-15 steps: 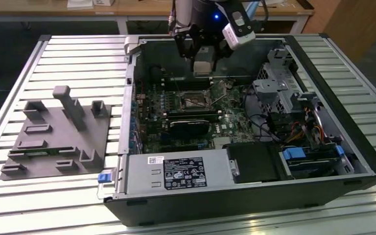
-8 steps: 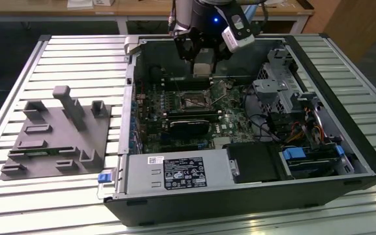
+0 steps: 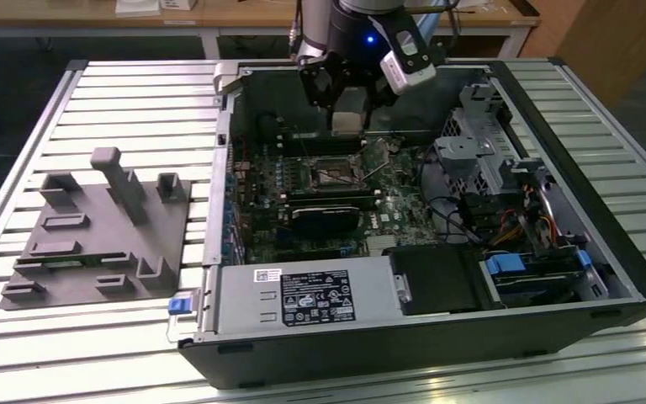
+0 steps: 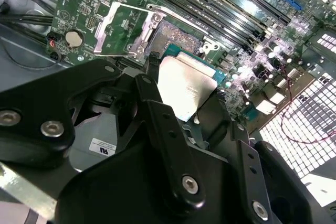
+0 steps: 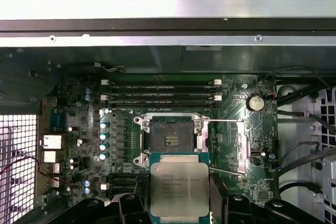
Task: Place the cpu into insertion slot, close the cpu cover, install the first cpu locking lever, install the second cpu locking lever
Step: 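Place the cpu into insertion slot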
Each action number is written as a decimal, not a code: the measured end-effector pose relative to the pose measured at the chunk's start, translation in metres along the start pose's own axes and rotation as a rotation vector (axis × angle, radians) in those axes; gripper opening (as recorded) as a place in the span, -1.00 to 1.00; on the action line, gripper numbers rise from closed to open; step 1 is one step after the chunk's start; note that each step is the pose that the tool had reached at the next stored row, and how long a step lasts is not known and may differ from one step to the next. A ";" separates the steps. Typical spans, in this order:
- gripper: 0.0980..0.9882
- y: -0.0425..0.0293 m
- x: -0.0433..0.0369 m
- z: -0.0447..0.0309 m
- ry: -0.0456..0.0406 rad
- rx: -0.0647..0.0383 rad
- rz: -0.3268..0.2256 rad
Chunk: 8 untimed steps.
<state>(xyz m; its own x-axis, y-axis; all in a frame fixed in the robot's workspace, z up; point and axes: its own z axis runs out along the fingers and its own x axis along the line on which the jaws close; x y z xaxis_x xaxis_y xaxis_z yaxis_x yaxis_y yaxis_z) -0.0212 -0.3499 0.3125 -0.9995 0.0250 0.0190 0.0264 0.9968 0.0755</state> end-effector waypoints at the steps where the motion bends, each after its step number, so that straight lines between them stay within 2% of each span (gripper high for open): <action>1: 0.00 -0.0001 0.0000 0.0006 0.0000 0.000 0.000; 8: 0.00 -0.0005 -0.0001 0.0062 0.0000 0.000 0.000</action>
<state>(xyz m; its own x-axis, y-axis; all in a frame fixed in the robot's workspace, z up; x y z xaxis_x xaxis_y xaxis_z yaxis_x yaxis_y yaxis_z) -0.0212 -0.3499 0.3062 -0.9995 0.0250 0.0190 0.0264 0.9968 0.0751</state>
